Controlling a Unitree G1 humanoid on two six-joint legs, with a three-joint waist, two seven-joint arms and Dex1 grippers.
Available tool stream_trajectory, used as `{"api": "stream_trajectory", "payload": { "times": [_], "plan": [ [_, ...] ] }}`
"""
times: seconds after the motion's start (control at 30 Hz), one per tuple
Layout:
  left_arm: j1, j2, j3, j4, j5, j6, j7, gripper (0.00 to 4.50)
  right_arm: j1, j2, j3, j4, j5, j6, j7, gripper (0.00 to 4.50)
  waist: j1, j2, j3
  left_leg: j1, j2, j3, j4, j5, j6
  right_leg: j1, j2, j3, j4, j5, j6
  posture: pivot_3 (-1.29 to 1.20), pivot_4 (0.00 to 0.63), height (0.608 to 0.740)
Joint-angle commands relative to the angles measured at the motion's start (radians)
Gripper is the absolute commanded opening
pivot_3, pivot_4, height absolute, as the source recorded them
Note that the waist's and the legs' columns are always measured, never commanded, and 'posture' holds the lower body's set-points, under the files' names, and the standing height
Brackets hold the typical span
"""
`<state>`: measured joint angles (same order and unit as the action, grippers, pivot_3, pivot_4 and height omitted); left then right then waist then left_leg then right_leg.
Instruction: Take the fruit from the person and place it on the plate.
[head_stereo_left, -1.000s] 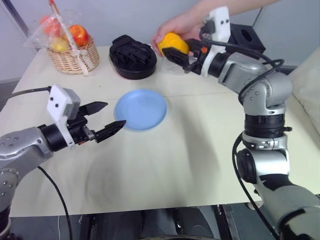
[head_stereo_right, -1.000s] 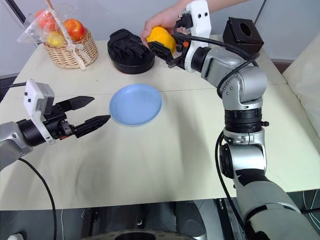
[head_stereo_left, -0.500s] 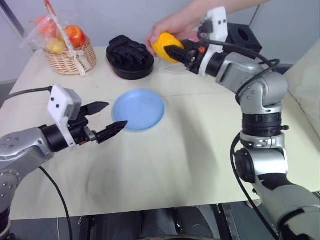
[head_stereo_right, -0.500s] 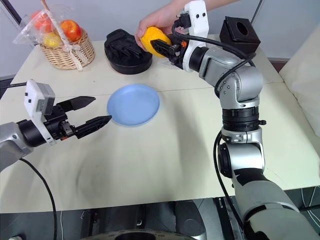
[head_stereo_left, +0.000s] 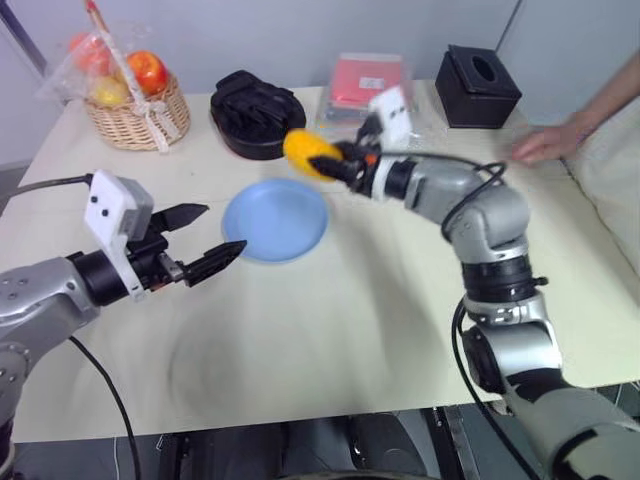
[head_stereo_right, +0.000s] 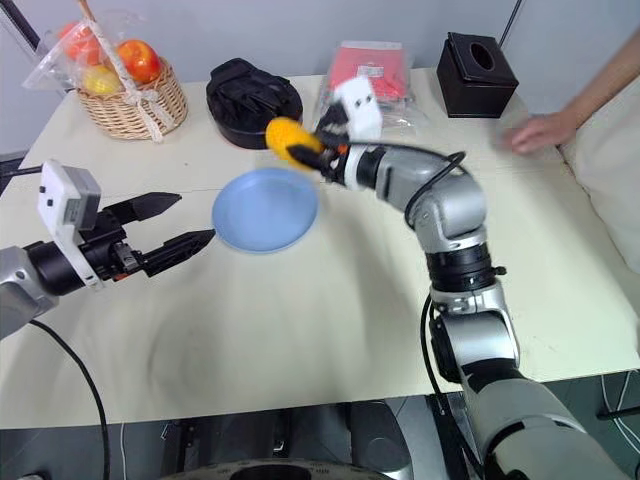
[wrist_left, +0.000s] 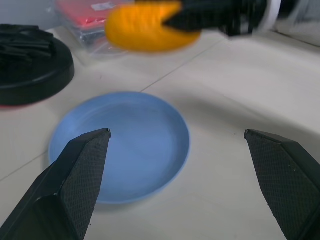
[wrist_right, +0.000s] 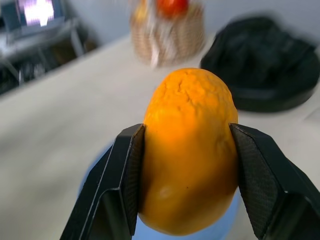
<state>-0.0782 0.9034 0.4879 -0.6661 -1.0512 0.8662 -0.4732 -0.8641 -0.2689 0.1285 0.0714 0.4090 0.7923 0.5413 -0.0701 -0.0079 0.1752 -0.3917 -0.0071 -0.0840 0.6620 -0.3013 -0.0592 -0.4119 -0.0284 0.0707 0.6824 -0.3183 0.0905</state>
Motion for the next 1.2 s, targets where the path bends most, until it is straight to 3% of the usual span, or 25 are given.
{"api": "stream_trajectory", "payload": {
  "times": [0.03,0.27,0.57,0.6,0.63,0.7,0.77,0.93,1.07,1.2],
  "plan": [
    [0.018,0.014,0.061,-0.013,0.0,-0.007,0.01,4.5,0.003,0.057,0.05,0.034,-0.047,-0.105,0.019,2.05,0.0,0.0,0.0,0.0,0.0,0.0,0.0,0.0,0.0,0.0,0.0,0.0,0.0,0.0,0.0,0.0,0.15,0.74],
    [0.07,0.004,0.098,-0.052,-0.019,-0.005,0.039,4.5,-0.008,0.159,0.096,0.248,-0.152,-0.311,0.035,2.05,0.003,0.0,0.0,0.0,-0.001,0.0,0.0,0.0,0.0,0.001,-0.001,0.0,0.0,0.0,0.0,0.0,0.15,0.74],
    [0.122,-0.002,0.117,-0.086,-0.041,-0.012,0.07,4.5,-0.015,0.197,0.121,0.421,-0.256,-0.463,0.075,2.05,0.001,0.0,0.0,0.0,-0.001,0.0,0.0,0.0,-0.001,0.0,0.0,0.0,0.0,0.0,0.0,0.0,0.15,0.74],
    [0.124,-0.002,0.118,-0.087,-0.042,-0.013,0.072,4.5,-0.017,0.199,0.116,0.426,-0.257,-0.467,0.08,3.08,0.001,0.0,0.0,0.0,-0.001,0.0,0.0,0.0,-0.001,0.0,0.0,0.0,0.0,0.0,0.0,0.0,0.15,0.74],
    [0.125,-0.001,0.117,-0.088,-0.043,-0.014,0.073,4.5,-0.018,0.196,0.113,0.423,-0.259,-0.469,0.088,3.32,0.001,0.0,0.0,0.0,-0.001,0.0,0.0,0.0,-0.001,0.0,0.0,0.0,0.0,0.0,0.0,0.0,0.15,0.74],
    [0.125,0.0,0.114,-0.087,-0.045,-0.015,0.074,4.5,-0.018,0.188,0.108,0.408,-0.261,-0.463,0.105,4.31,0.001,0.0,0.0,0.0,-0.001,0.0,0.0,0.0,-0.001,0.0,0.0,0.0,0.0,0.0,0.0,0.0,0.15,0.74],
    [0.123,0.0,0.11,-0.086,-0.044,-0.016,0.074,4.5,-0.017,0.177,0.102,0.383,-0.26,-0.449,0.12,4.48,0.001,0.0,0.0,0.0,-0.001,0.0,0.0,0.0,-0.001,0.001,0.0,0.0,0.0,0.0,0.0,0.0,0.15,0.74],
    [0.113,0.003,0.096,-0.076,-0.04,-0.02,0.063,4.5,-0.013,0.067,0.066,0.187,-0.219,-0.353,0.208,4.48,0.005,0.0,0.0,0.0,-0.001,0.0,0.0,0.0,-0.001,0.001,-0.001,0.0,0.0,0.0,0.0,0.0,0.15,0.74],
    [0.114,0.003,0.085,-0.065,-0.032,-0.022,0.042,4.5,0.037,-0.214,-0.01,-0.129,-0.084,-0.23,0.442,4.48,0.023,0.002,0.001,-0.001,-0.002,-0.001,0.0,0.0,0.0,0.001,-0.002,-0.001,-0.001,0.0,0.0,0.0,0.15,0.74],
    [0.127,0.006,0.091,-0.055,-0.016,-0.022,0.022,4.5,0.113,-0.431,-0.055,-0.246,-0.042,-0.208,0.569,4.48,0.026,0.001,0.0,0.001,-0.001,-0.001,0.0,0.0,0.0,0.004,-0.002,-0.001,-0.003,0.0,0.0,0.0,0.15,0.74]
  ]
}}
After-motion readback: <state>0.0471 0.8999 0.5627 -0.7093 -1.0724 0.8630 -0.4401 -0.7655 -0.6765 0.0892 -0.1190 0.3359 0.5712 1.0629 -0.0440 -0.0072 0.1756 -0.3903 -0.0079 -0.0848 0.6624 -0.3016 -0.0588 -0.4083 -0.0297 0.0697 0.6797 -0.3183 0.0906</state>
